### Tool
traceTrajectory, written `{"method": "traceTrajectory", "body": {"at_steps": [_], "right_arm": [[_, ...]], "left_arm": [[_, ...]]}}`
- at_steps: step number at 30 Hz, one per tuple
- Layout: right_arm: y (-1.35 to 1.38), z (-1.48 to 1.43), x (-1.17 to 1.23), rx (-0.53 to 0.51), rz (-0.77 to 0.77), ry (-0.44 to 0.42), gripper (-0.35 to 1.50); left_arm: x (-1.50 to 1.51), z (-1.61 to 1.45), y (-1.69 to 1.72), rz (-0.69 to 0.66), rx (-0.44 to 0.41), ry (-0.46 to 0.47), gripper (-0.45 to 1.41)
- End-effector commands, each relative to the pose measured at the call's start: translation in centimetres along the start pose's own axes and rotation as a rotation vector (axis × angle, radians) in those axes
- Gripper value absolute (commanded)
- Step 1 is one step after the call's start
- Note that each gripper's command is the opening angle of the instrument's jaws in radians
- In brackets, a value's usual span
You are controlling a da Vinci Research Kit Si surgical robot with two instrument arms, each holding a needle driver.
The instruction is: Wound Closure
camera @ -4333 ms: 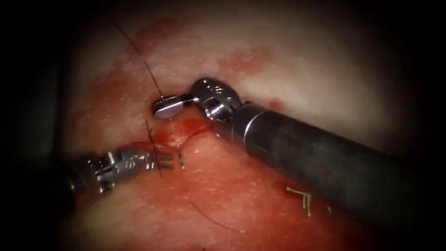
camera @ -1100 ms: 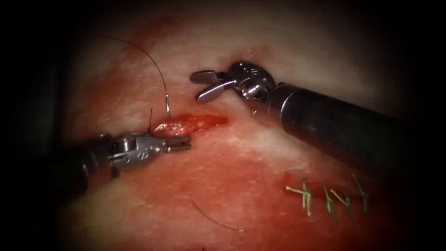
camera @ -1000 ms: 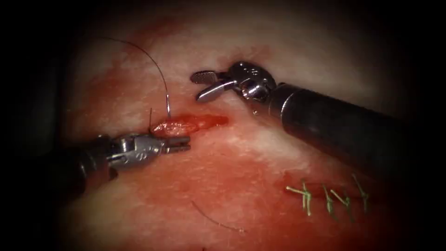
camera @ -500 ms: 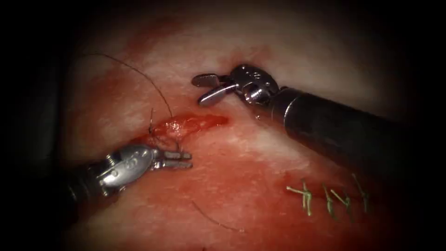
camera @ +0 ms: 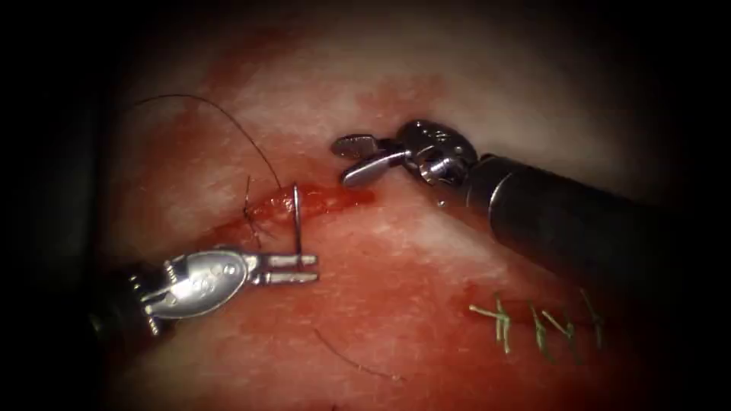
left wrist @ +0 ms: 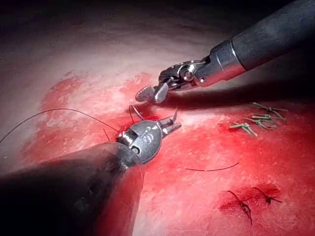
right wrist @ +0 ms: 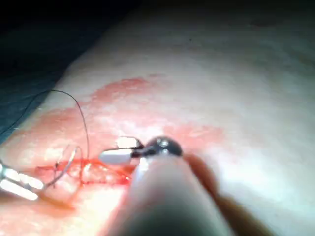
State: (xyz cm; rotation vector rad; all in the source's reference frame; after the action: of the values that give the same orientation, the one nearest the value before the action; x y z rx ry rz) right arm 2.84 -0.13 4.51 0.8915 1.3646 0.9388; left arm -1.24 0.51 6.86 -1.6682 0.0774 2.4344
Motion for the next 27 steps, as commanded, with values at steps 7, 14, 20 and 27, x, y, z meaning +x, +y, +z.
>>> {"method": "traceTrajectory", "body": {"at_steps": [7,14,20,27], "right_arm": [[-0.31,0.11,-0.01,0.001,0.184,0.008,0.95],[-0.16,0.04,0.14,-0.082,0.259,0.052,0.74],[-0.16,0.14,0.14,-0.065,0.3,0.057,0.74],[-0.29,0.25,0.09,-0.036,0.329,0.049,0.74]], "left_arm": [[0.01,0.1,-0.32,0.209,0.109,-0.049,-0.45],[0.01,0.04,-0.51,0.292,0.18,-0.085,-0.45],[-0.09,0.08,-0.34,0.308,0.192,-0.092,-0.45],[-0.12,0.24,-0.25,0.316,0.199,-0.093,-0.45]]}}
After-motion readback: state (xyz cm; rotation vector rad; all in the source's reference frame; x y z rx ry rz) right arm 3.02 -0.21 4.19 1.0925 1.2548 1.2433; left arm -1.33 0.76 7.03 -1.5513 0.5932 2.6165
